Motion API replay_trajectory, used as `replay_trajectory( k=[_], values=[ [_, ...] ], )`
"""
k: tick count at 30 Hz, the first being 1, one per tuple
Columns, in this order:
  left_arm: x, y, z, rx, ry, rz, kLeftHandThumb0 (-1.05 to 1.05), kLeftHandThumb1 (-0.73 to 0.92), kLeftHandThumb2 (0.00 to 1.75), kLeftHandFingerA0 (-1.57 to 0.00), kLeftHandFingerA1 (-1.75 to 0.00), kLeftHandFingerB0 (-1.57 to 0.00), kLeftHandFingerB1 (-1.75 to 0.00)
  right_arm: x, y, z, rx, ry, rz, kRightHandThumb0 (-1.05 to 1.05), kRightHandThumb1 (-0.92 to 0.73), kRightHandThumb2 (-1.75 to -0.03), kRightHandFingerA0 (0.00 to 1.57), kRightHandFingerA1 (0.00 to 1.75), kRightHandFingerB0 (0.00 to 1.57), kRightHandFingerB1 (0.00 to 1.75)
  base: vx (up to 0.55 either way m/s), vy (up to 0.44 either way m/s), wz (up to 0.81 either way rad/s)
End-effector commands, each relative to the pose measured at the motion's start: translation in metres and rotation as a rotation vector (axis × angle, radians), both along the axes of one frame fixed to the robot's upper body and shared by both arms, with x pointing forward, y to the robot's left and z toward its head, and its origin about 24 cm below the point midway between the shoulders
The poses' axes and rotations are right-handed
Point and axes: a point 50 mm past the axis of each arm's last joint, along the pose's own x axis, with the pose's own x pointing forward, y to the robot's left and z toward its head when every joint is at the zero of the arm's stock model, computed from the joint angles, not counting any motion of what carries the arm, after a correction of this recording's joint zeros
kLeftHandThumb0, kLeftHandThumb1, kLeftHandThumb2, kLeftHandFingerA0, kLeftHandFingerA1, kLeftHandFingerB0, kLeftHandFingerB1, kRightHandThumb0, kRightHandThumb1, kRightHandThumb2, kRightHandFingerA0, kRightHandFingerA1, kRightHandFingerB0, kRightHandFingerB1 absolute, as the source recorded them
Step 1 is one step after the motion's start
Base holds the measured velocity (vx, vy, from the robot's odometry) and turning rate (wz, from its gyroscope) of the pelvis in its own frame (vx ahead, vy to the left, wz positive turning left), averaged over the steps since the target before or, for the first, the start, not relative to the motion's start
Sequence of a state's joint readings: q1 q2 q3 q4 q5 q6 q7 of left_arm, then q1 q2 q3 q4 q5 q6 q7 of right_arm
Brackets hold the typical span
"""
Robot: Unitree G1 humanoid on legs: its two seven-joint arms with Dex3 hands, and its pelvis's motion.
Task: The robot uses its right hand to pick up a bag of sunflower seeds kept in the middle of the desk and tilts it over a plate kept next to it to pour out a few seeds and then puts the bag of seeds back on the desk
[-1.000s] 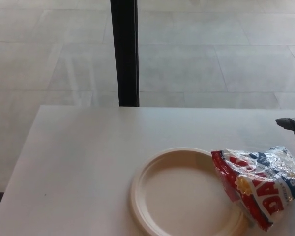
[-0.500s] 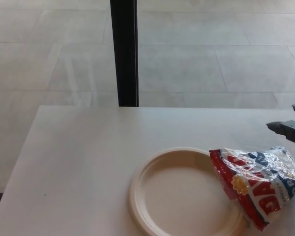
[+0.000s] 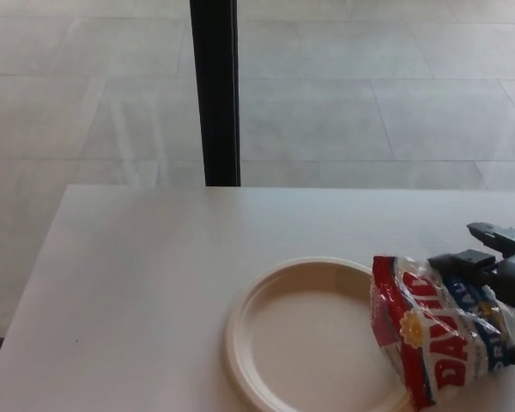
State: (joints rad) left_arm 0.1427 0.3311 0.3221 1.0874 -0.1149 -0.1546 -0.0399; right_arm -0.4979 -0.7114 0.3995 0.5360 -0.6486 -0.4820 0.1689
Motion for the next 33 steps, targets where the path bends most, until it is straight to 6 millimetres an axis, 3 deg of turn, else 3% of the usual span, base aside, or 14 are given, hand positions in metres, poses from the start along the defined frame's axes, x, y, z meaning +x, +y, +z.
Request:
replay_trajectory(
  k=[1, 7, 11, 12, 13, 14, 20, 24, 25, 26, 28, 29, 30, 33],
  values=[
    [0.000, 0.002, 0.001, -0.022, -0.060, 0.068, -0.61, 0.60, 0.98, -0.38, -0.78, -0.28, -0.66, 0.001, -0.011, -0.008, -0.018, 0.062, -0.074, -0.37, -0.37, -0.66, 0.00, 0.00, 0.03, 0.12, 0.00, 0.000, 0.00],
    [0.021, 0.000, 0.005, -0.038, -0.130, 0.074, -0.60, 0.71, 0.81, -0.35, -0.82, -0.28, -0.66, 0.005, -0.023, -0.005, 0.021, 0.068, -0.170, -0.39, -0.38, -0.66, 0.00, 0.00, 0.04, 0.15, 0.00, 0.000, 0.00],
    [0.025, -0.004, 0.004, -0.039, -0.117, 0.032, -0.68, 0.58, 1.02, -0.37, -0.77, -0.28, -0.66, 0.006, -0.025, -0.007, 0.063, 0.069, -0.196, -0.40, -0.38, -0.67, 0.00, 0.01, 0.04, 0.16, 0.00, 0.000, 0.00],
    [0.024, -0.004, 0.003, -0.061, -0.132, 0.056, -0.64, 0.67, 0.82, -0.34, -0.82, -0.27, -0.65, 0.006, -0.025, -0.008, 0.068, 0.065, -0.202, -0.42, -0.41, -0.68, 0.00, 0.00, 0.08, 0.16, 0.00, 0.000, 0.00],
    [0.025, -0.005, 0.003, -0.073, -0.139, 0.076, -0.61, 0.59, 1.02, -0.40, -0.78, -0.30, -0.66, 0.006, -0.025, -0.009, 0.083, 0.070, -0.220, -0.44, -0.40, -0.71, 0.00, 0.07, 0.04, 0.21, 0.00, 0.000, 0.00],
    [0.023, -0.005, 0.002, -0.074, -0.131, 0.072, -0.60, 0.70, 0.82, -0.39, -0.84, -0.29, -0.66, 0.006, -0.025, -0.011, 0.103, 0.076, -0.232, -0.43, -0.39, -0.72, 0.00, 0.14, 0.02, 0.23, 0.00, 0.000, 0.00],
    [0.017, -0.005, 0.000, -0.061, -0.120, 0.075, -0.50, 0.72, 0.84, -0.41, -0.84, -0.33, -0.68, 0.004, -0.015, -0.021, 0.150, 0.114, -0.217, -0.40, -0.53, -0.60, 0.05, 0.42, 0.05, 0.22, 0.00, 0.000, 0.00],
    [0.017, -0.005, -0.002, -0.058, -0.102, 0.082, -0.52, 0.73, 0.83, -0.43, -0.83, -0.31, -0.66, 0.003, -0.005, -0.024, 0.169, 0.109, -0.173, -0.44, -0.48, -0.67, 0.07, 0.48, 0.04, 0.28, 0.00, 0.000, 0.00],
    [0.018, -0.005, -0.002, -0.067, -0.109, 0.096, -0.54, 0.73, 0.83, -0.41, -0.84, -0.30, -0.66, 0.003, -0.003, -0.025, 0.176, 0.110, -0.162, -0.30, -0.51, -0.98, 0.00, 0.52, 0.00, 0.52, 0.00, 0.000, 0.00],
    [0.018, -0.005, -0.002, -0.069, -0.110, 0.102, -0.53, 0.74, 0.82, -0.44, -0.87, -0.32, -0.67, 0.002, 0.003, -0.027, 0.184, 0.117, -0.146, -0.45, -0.49, -0.67, 0.08, 0.50, 0.04, 0.29, 0.00, 0.000, 0.00],
    [0.019, -0.005, -0.002, -0.061, -0.110, 0.087, -0.54, 0.73, 0.84, -0.44, -0.87, -0.32, -0.68, 0.002, 0.004, -0.027, 0.189, 0.123, -0.139, -0.41, -0.54, -0.59, 0.09, 0.48, 0.05, 0.28, 0.00, 0.000, 0.00],
    [0.019, -0.005, -0.001, -0.058, -0.110, 0.080, -0.54, 0.73, 0.84, -0.44, -0.85, -0.32, -0.67, 0.002, 0.005, -0.028, 0.197, 0.137, -0.144, -0.31, -0.52, -1.00, 0.00, 0.52, 0.01, 0.53, 0.00, 0.000, 0.00],
    [0.019, -0.007, -0.002, -0.065, -0.119, 0.086, -0.55, 0.73, 0.84, -0.44, -0.86, -0.32, -0.68, 0.002, 0.005, -0.026, 0.194, 0.137, -0.143, -0.45, -0.51, -0.67, 0.12, 0.51, 0.04, 0.29, 0.00, 0.000, 0.00],
    [0.015, -0.007, -0.002, -0.078, -0.134, 0.084, -0.56, 0.75, 0.84, -0.36, -0.80, -0.27, -0.65, 0.000, 0.000, -0.030, 0.200, 0.156, -0.153, -0.38, -0.56, -0.57, 0.29, 0.56, 0.04, 0.32, 0.00, 0.000, 0.00]
  ],
)
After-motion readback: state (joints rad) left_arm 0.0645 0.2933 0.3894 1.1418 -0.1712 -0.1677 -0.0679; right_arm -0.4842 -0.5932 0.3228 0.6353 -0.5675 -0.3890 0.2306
